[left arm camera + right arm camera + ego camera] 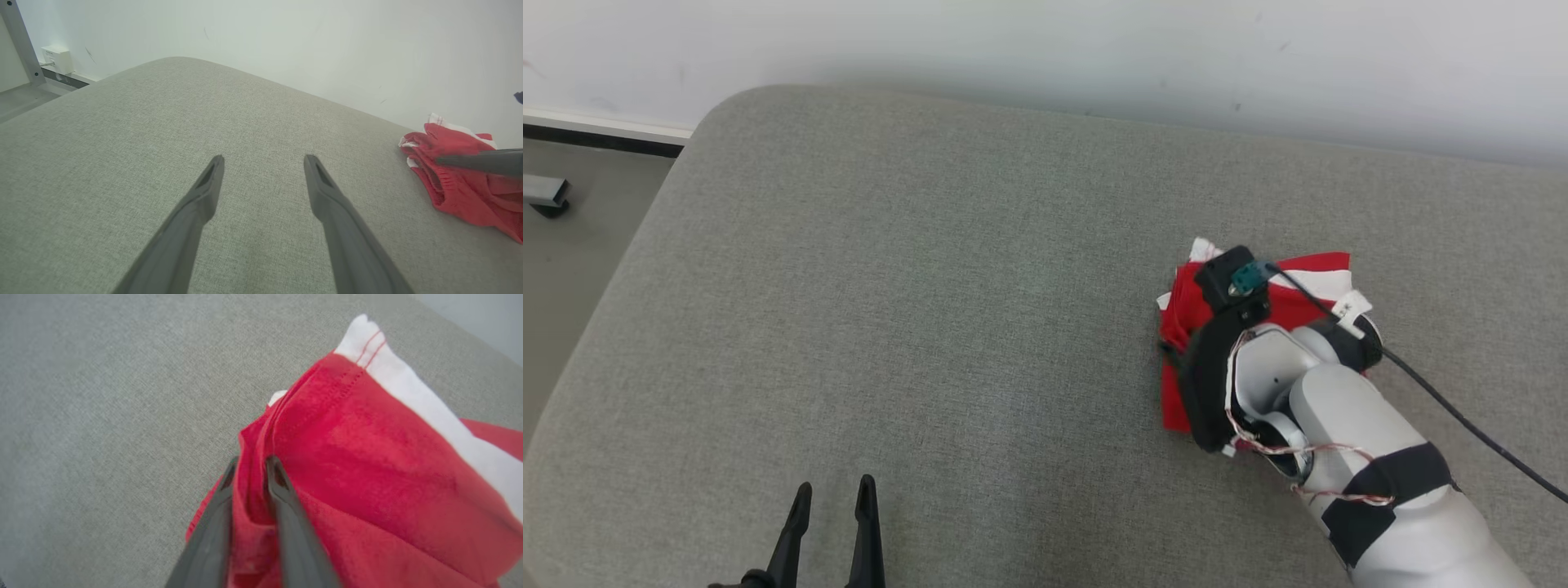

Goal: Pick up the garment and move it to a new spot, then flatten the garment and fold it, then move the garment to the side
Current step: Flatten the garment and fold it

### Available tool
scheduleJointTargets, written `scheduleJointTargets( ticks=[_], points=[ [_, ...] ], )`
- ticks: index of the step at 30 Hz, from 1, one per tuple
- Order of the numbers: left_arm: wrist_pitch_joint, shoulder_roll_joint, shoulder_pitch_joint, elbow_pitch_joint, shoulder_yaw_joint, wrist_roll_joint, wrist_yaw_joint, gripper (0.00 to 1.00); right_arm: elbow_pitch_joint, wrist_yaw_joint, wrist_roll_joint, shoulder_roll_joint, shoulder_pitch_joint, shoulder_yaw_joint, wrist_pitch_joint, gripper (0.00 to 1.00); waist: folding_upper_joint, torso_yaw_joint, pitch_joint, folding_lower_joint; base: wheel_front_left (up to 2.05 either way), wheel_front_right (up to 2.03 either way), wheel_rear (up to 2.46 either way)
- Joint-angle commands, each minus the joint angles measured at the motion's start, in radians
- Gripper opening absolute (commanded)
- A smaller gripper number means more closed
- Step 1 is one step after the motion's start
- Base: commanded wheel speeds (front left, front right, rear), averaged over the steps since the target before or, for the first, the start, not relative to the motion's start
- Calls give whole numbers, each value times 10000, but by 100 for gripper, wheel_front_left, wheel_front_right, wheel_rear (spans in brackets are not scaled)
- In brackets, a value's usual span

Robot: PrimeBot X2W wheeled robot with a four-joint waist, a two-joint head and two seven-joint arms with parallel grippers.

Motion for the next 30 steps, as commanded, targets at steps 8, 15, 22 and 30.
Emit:
scheduleJointTargets(
  ticks=[8,15,22,30],
  points=[
    [-28,-10,-66,-7,170,39,8,100,-497,-27,286,-478,24,-1493,-1620,100,0,-192,-176,0,0,0,0],
    [-28,-8,-62,-84,125,60,21,100,-139,-26,-619,-1088,835,-2422,-2245,73,0,-246,-233,0,0,0,0],
    [-28,-8,-198,-76,112,28,-53,100,300,-26,-1716,-663,1430,-1834,-3211,0,0,-260,-91,0,0,0,0],
    [-28,-10,-232,29,142,41,-88,100,681,-24,-1739,288,1940,43,-3776,0,0,-149,-108,0,0,0,0]
  ],
)
